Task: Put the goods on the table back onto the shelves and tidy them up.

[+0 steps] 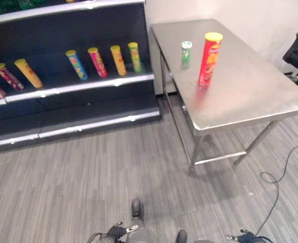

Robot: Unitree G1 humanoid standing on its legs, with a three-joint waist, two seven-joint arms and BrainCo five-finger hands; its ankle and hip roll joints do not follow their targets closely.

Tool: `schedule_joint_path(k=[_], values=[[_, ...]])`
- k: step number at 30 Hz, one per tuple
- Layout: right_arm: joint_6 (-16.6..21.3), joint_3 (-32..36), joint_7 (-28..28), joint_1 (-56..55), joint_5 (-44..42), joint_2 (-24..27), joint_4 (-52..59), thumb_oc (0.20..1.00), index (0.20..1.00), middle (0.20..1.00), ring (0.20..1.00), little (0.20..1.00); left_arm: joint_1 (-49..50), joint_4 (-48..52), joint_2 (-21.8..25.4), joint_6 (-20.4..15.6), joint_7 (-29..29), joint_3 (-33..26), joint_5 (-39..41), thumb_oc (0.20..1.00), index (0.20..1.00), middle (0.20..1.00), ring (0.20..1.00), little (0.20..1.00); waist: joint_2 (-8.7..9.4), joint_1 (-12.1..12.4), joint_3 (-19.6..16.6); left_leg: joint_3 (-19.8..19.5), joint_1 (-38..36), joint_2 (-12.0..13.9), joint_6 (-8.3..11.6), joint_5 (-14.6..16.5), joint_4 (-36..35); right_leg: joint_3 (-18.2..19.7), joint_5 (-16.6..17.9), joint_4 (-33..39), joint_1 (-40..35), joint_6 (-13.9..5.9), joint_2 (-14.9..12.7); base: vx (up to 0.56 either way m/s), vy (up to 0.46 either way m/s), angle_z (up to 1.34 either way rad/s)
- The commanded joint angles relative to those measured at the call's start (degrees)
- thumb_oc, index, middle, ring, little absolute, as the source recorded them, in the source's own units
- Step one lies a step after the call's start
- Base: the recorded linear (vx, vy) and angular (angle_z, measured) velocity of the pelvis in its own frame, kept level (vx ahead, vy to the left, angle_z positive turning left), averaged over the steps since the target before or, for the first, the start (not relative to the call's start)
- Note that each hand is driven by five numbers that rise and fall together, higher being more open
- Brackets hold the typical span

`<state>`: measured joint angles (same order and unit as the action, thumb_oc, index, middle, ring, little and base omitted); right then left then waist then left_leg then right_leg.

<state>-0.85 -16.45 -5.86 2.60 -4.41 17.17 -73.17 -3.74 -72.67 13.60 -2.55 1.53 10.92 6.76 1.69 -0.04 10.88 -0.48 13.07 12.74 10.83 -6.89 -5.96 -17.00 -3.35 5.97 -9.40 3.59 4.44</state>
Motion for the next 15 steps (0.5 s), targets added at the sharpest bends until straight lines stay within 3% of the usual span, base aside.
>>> schedule_joint_path(k=[1, 4, 7, 9, 12, 14, 15], values=[[0.38, 0.80, -0.60, -0.11, 1.61, 2.06, -1.53, 1.000, 1.000, 1.000, 1.000, 1.000, 0.69, -1.14, 0.93, -0.46, 0.65, 0.99, 1.96, 1.000, 1.000, 1.000, 1.000, 1.000, -0.58, 0.74, -0.46, -0.83, 0.96, -1.09, -1.29, -4.08, 0.96, 9.26, -4.55, -0.97, -2.11, -7.03, -4.77, 0.35, 0.202, -0.48], [0.38, 0.95, -0.19, -0.28, 2.34, 1.65, -2.02, 1.000, 1.000, 1.000, 1.000, 1.000, 1.40, -1.82, 1.16, -0.38, 0.61, 0.53, 0.95, 1.000, 1.000, 1.000, 1.000, 1.000, -0.91, 1.55, -2.28, -0.57, -0.56, -0.92, -1.02, -5.11, 0.96, 11.01, -5.97, -0.97, -4.41, -8.07, -5.68, 0.48, 0.343, -0.70], [0.13, 0.57, 0.82, 0.07, 3.01, 0.51, -1.74, 1.000, 1.000, 1.000, 1.000, 1.000, 1.25, -1.36, 2.33, -0.42, 0.44, 0.95, -0.38, 1.000, 1.000, 1.000, 1.000, 1.000, 0.62, 2.14, -4.18, 2.98, -2.65, -2.52, -3.02, -4.15, 1.84, 11.96, -4.81, -4.11, -3.90, -10.72, -10.01, 0.35, 0.334, -0.56], [0.02, 0.54, 0.90, 0.41, 3.05, 0.35, -1.64, 1.000, 1.000, 1.000, 1.000, 1.000, 0.91, -1.19, 2.69, -0.31, 0.52, 1.22, -0.62, 1.000, 1.000, 1.000, 1.000, 1.000, 0.92, 2.27, -4.35, 3.74, -2.91, -3.05, -3.70, -3.43, 2.38, 12.13, -4.40, -5.88, -2.95, -11.21, -11.01, 0.15, 0.197, -0.28], [-0.06, 0.68, 1.15, 1.58, 2.11, 0.06, -0.56, 1.000, 1.000, 1.000, 1.000, 1.000, -0.45, -0.42, 3.89, -0.08, 0.64, 2.42, -1.62, 1.000, 1.000, 1.000, 1.000, 1.000, 1.26, 1.75, -4.78, 5.86, -3.45, -6.24, -7.06, 0.03, 4.23, 12.30, -1.02, -15.11, 2.01, -13.04, -13.42, 0.20, 0.346, -0.05], [-0.15, 0.94, 1.05, 2.00, 1.82, 0.14, -0.69, 1.000, 1.000, 1.000, 1.000, 1.000, -1.07, -0.24, 4.33, 0.18, 0.82, 2.90, -2.18, 1.000, 1.000, 1.000, 1.000, 1.000, 0.94, 1.15, -4.58, 6.86, -4.95, -8.04, -8.70, 1.70, 4.16, 11.68, 2.05, -22.38, 5.75, -13.09, -14.58, 0.15, 0.317, 0.08], [-0.15, 0.95, 1.05, 2.00, 1.82, 0.14, -0.69, 1.000, 1.000, 1.000, 1.000, 1.000, -1.07, -0.24, 4.33, 0.18, 0.82, 2.90, -2.18, 1.000, 1.000, 1.000, 1.000, 1.000, 0.94, 1.16, -4.58, 6.87, -4.95, -8.05, -8.71, 1.70, 4.16, 11.69, 2.05, -22.39, 5.76, -13.09, -14.58, 0.10, 0.221, -0.01]])
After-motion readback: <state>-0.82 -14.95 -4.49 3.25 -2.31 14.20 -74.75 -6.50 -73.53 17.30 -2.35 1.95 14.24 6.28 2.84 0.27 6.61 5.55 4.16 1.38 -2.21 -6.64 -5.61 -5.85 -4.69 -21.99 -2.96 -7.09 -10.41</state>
